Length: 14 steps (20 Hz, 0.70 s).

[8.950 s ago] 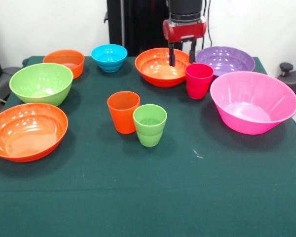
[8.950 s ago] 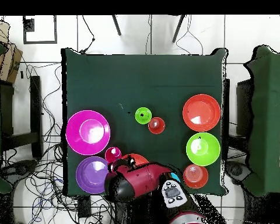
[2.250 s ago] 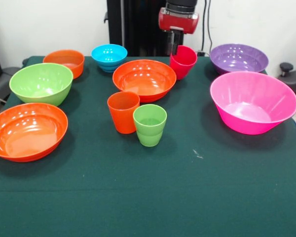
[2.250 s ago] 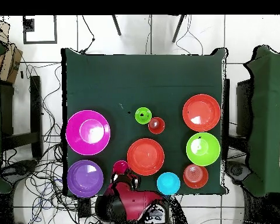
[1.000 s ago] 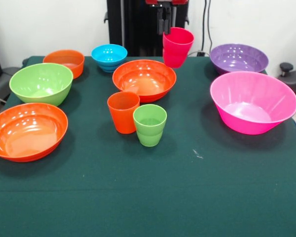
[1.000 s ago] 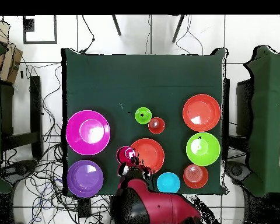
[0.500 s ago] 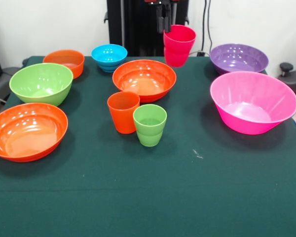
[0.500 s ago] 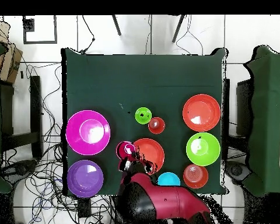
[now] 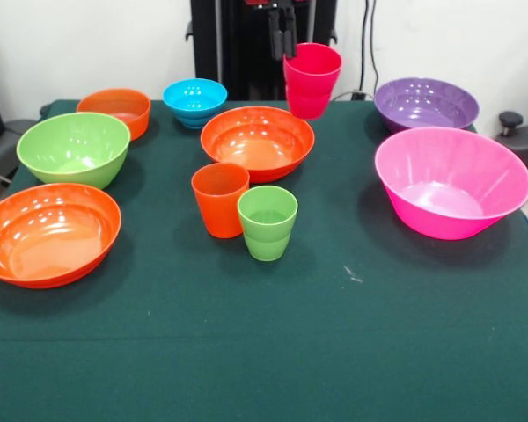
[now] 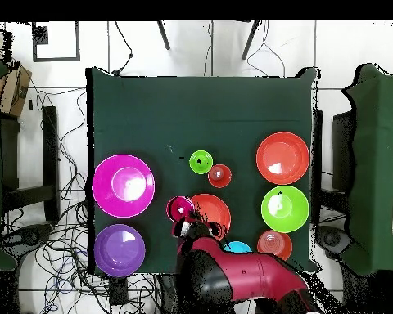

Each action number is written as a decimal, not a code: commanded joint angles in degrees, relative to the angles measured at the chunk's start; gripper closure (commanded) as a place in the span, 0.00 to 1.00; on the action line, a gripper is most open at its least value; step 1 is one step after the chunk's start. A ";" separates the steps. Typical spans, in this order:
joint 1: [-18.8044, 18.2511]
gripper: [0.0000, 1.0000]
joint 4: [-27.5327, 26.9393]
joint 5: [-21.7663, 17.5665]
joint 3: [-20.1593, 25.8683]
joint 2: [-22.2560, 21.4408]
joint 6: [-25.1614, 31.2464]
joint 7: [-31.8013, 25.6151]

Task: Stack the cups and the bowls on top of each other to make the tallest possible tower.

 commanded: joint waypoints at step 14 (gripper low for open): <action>-6.69 1.00 -9.74 -9.68 11.31 9.34 12.10 -8.19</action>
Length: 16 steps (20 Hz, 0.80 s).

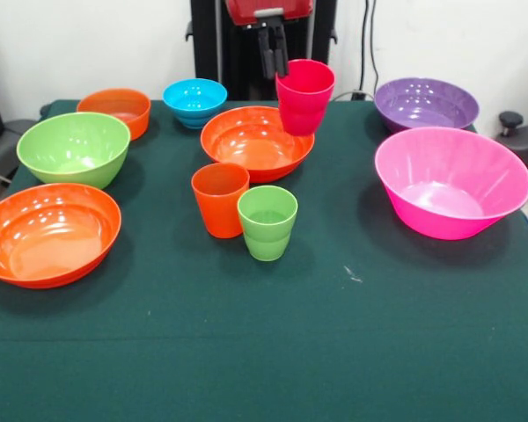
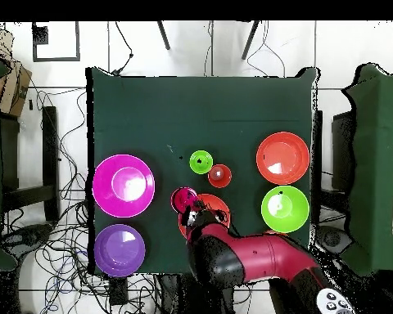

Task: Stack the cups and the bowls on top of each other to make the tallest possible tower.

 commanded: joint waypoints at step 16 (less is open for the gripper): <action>-9.92 1.00 -7.50 -7.01 13.23 5.06 16.46 -12.62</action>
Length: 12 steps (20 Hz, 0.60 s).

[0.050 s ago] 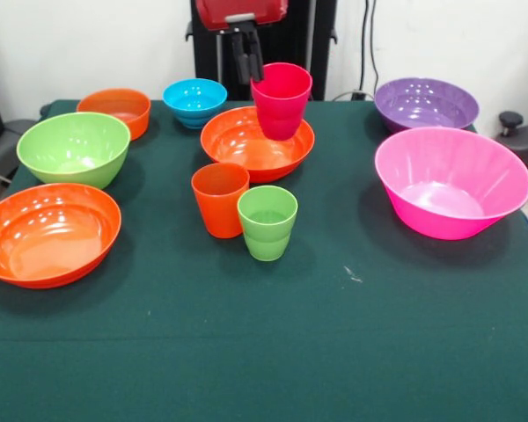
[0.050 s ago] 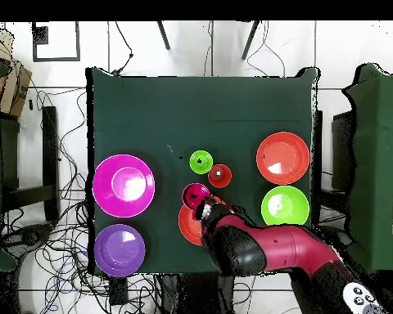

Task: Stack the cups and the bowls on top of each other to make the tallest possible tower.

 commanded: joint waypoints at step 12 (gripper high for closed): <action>-5.14 1.00 -8.65 -6.86 11.08 4.45 14.54 -15.78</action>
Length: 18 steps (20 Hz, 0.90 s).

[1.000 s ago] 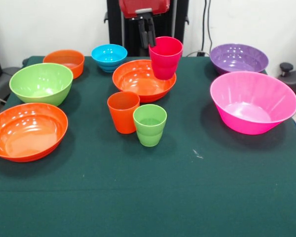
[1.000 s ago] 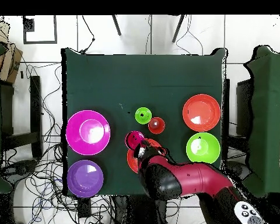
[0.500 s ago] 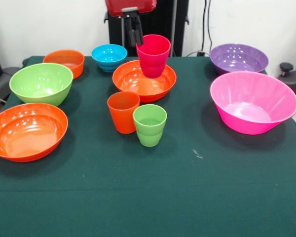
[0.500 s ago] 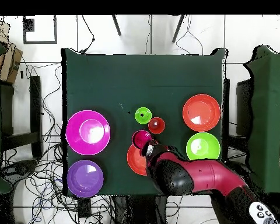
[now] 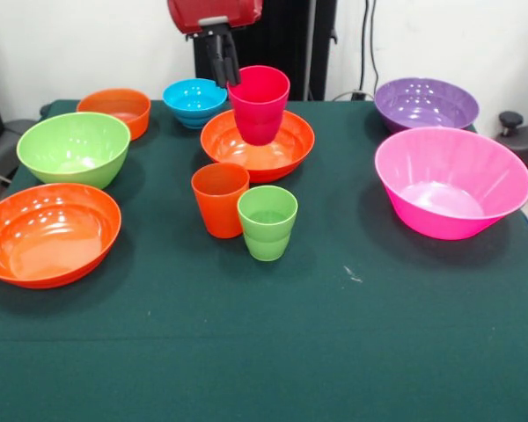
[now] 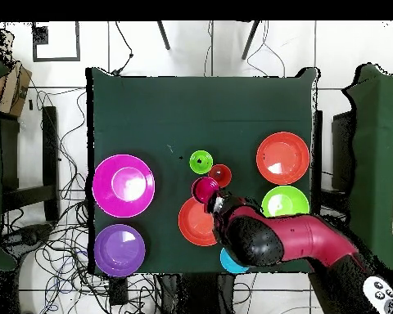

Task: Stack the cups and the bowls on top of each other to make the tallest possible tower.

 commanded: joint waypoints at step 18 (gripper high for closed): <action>1.07 1.00 -14.90 -8.37 8.97 10.43 18.24 -19.72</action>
